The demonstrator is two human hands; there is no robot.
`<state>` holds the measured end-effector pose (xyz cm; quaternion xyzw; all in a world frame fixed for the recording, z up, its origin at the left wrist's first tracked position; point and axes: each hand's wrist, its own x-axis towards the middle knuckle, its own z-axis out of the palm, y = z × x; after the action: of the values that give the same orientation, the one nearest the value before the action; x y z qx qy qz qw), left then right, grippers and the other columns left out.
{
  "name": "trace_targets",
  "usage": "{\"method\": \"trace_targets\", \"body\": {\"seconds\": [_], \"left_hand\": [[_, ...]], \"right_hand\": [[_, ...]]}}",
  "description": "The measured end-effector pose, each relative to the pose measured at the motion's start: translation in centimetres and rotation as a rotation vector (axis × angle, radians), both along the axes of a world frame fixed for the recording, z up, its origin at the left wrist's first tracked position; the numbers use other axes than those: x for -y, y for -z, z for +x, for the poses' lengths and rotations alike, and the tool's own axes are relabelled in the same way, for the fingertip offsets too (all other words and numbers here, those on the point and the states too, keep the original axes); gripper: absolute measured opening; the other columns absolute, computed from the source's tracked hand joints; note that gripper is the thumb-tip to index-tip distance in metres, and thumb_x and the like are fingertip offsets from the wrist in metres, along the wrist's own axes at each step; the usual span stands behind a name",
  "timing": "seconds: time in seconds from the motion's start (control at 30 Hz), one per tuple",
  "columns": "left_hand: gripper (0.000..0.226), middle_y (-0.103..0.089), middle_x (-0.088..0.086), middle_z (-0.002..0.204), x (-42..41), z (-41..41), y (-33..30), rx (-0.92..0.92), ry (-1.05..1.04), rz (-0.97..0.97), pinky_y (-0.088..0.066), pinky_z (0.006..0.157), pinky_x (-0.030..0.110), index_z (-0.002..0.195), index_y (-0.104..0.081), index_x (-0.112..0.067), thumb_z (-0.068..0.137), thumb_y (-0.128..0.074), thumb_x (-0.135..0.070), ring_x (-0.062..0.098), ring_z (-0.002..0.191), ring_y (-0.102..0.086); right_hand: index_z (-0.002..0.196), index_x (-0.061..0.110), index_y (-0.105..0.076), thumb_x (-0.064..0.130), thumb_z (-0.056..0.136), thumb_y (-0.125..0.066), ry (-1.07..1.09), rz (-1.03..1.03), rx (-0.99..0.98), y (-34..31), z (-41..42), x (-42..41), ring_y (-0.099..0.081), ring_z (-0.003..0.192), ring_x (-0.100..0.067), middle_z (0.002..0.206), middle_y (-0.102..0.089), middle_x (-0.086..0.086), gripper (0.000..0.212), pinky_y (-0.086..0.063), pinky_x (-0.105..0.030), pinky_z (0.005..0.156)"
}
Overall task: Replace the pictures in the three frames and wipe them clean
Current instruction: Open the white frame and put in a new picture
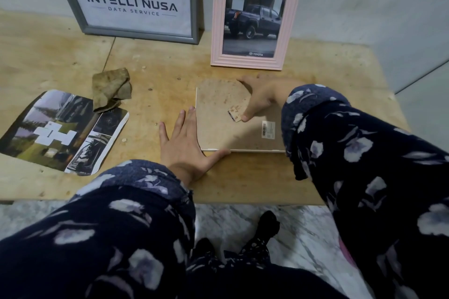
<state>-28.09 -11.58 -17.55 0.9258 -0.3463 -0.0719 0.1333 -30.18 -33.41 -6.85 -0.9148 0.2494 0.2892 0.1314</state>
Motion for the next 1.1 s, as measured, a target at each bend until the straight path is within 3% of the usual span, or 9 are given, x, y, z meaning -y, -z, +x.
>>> {"method": "trace_targets", "body": {"seconds": [0.13,0.37,0.57,0.67,0.77,0.83,0.87,1.0,1.1], "left_hand": [[0.12,-0.005,-0.007,0.162,0.0,-0.1,0.0,0.005,-0.003,-0.005,0.005,0.117,0.054,0.154,-0.002,-0.018,0.065,-0.027,-0.094,0.011,0.149,0.001],[0.117,-0.006,-0.006,0.162,-0.1,-0.1,0.1,-0.002,-0.001,-0.022,0.007,0.118,0.053,0.155,-0.001,-0.019,0.069,-0.028,-0.092,0.011,0.149,-0.002],[0.114,-0.014,0.0,0.161,0.7,-0.4,-2.0,-0.098,-0.082,-0.145,0.009,0.115,0.059,0.155,-0.008,-0.018,0.066,-0.024,-0.088,0.015,0.149,-0.008],[0.109,-0.036,0.006,0.152,2.3,-1.0,-4.1,-0.113,-0.116,-0.187,0.009,0.115,0.055,0.15,-0.024,-0.012,0.068,-0.031,-0.084,0.022,0.144,-0.025],[0.079,-0.056,0.003,0.131,4.6,-2.5,-5.9,-0.149,-0.121,-0.241,-0.014,0.115,0.051,0.136,-0.041,-0.016,0.078,-0.055,-0.068,0.026,0.125,-0.05],[0.068,-0.059,0.003,0.126,6.6,-4.0,-6.8,-0.195,-0.112,-0.28,-0.04,0.102,0.043,0.131,-0.044,-0.017,0.08,-0.065,-0.055,0.027,0.116,-0.055],[0.066,-0.058,0.003,0.126,7.7,-4.9,-7.2,-0.239,-0.107,-0.302,-0.046,0.096,0.04,0.131,-0.044,-0.017,0.079,-0.068,-0.05,0.027,0.115,-0.056],[0.075,-0.053,0.002,0.134,12.9,-9.1,-7.6,-0.427,-0.038,-0.343,-0.045,0.101,0.044,0.138,-0.035,-0.023,0.077,-0.078,-0.034,0.025,0.122,-0.052],[0.089,-0.047,-0.001,0.138,16.1,-12.3,-7.1,-0.47,0.03,-0.307,-0.044,0.102,0.046,0.142,-0.025,-0.03,0.072,-0.08,-0.038,0.024,0.126,-0.049]], "right_hand": [[0.148,0.039,-0.016,0.032,0.066,-0.085,-0.022,-0.16,0.078,0.6,-0.8,-0.7,-0.02,0.138,-0.035,0.146,-0.027,-0.012,0.107,-0.019,-0.063,0.11],[0.145,0.043,-0.021,0.016,0.067,-0.083,0.079,-0.13,0.214,1.6,-1.9,-1.2,-0.014,0.138,-0.029,0.142,-0.024,-0.008,0.103,-0.017,-0.071,0.105],[0.147,0.048,-0.011,0.031,0.067,-0.083,0.025,-0.177,0.248,0.1,-2.9,-0.8,-0.008,0.14,-0.031,0.148,-0.016,-0.007,0.109,-0.02,-0.075,0.101],[0.147,0.048,-0.006,0.034,0.069,-0.082,-0.002,-0.235,0.276,-1.6,-3.4,-0.2,-0.007,0.142,-0.031,0.15,-0.016,-0.009,0.11,-0.018,-0.076,0.101],[0.148,0.049,-0.005,0.033,0.069,-0.082,0.002,-0.265,0.264,-4.0,-5.0,1.7,-0.005,0.143,-0.031,0.153,-0.013,-0.009,0.112,-0.016,-0.075,0.102],[0.148,0.049,-0.006,0.032,0.069,-0.083,0.014,-0.298,0.25,-5.1,-6.9,3.6,-0.008,0.142,-0.031,0.152,-0.015,-0.009,0.112,-0.017,-0.074,0.102],[0.147,0.049,-0.006,0.033,0.069,-0.082,0.03,-0.312,0.239,-5.5,-8.0,4.6,-0.009,0.142,-0.031,0.15,-0.017,-0.009,0.111,-0.019,-0.074,0.102],[0.146,0.05,-0.005,0.036,0.07,-0.081,0.112,-0.349,0.184,-5.6,-13.8,8.4,-0.012,0.14,-0.03,0.146,-0.02,-0.01,0.108,-0.022,-0.073,0.101],[0.146,0.051,-0.005,0.037,0.071,-0.08,0.169,-0.354,0.162,-4.6,-17.9,11.2,-0.014,0.139,-0.029,0.144,-0.022,-0.009,0.107,-0.023,-0.071,0.102]]}}
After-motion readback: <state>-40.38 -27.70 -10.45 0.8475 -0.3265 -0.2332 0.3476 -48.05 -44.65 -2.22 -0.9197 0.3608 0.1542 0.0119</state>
